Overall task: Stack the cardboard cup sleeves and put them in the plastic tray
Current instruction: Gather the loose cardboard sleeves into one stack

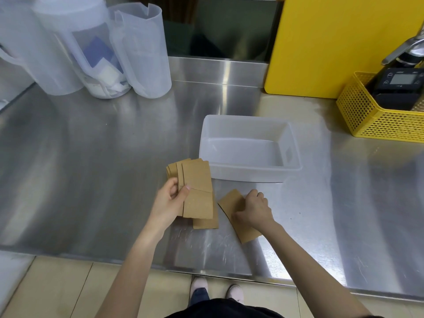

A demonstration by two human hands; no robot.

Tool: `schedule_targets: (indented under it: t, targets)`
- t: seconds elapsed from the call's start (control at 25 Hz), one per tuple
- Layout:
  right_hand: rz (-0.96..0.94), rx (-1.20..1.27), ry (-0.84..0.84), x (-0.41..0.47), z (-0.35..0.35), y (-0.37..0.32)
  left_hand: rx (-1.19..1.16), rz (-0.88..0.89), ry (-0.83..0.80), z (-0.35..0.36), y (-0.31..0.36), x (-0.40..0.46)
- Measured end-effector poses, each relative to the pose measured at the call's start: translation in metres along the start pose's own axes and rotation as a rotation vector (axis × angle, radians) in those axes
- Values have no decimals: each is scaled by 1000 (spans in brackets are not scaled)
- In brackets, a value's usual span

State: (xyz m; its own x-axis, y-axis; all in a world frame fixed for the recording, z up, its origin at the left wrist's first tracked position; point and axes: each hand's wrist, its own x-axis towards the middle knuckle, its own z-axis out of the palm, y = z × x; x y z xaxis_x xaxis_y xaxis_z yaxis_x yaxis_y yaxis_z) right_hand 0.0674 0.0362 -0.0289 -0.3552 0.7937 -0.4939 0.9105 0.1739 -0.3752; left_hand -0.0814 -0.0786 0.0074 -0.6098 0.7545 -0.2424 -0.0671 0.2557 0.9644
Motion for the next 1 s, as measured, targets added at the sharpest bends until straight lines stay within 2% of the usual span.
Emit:
schedule_targets:
  t: [0.16,0.36,0.48,0.76,1.0]
  targets:
    - [-66,262,-53,-1,-17,5,30,5,8,-2,0,-1]
    - [-116,678,-207,-8,-49,11,34,9,25,-5,1,0]
    - [-175,829,-277,-12,-59,7,32,7,30,-4,2,-2]
    - [-248,870,-323,-18,-56,-25,52,2,3,-2,2,-5]
    - [-260,823,-210,-24,-41,-54,-1,0,-13,5,5,-9]
